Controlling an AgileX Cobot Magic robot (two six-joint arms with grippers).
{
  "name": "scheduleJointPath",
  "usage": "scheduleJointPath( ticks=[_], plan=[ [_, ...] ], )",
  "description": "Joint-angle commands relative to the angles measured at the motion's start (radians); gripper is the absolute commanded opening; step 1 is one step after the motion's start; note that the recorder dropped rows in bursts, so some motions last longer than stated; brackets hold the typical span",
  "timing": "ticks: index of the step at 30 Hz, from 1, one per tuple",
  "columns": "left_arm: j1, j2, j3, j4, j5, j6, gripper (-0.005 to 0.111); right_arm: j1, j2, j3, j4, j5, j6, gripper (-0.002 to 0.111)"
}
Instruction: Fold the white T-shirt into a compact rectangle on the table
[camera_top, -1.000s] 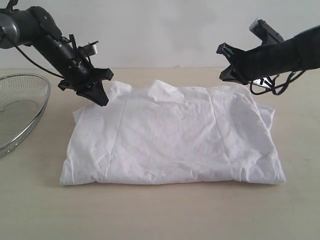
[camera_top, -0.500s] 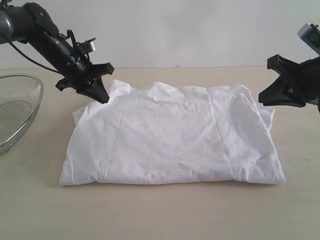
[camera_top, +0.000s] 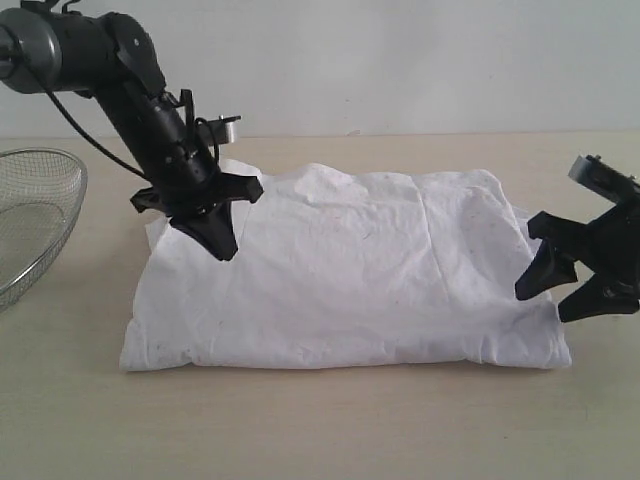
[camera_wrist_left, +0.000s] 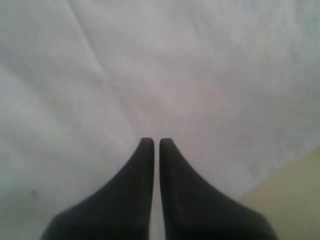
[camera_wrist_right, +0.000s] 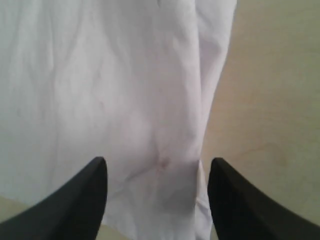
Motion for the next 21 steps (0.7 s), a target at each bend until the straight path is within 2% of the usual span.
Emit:
scheduleJointPath(
  ticks=[1, 14, 21],
  plan=[
    [0.002, -0.01, 0.061, 0.01, 0.0, -0.009, 0.004, -0.01, 0.013, 0.005, -0.002, -0.044, -0.017, 0.054],
    [0.0, -0.01, 0.24, 0.021, -0.109, 0.001, 0.004, -0.051, 0.013, 0.005, -0.011, -0.044, -0.018, 0.054],
    [0.0, -0.01, 0.264, 0.071, -0.126, -0.006, 0.004, -0.051, 0.015, 0.005, 0.011, -0.052, -0.032, 0.054]
  ],
)
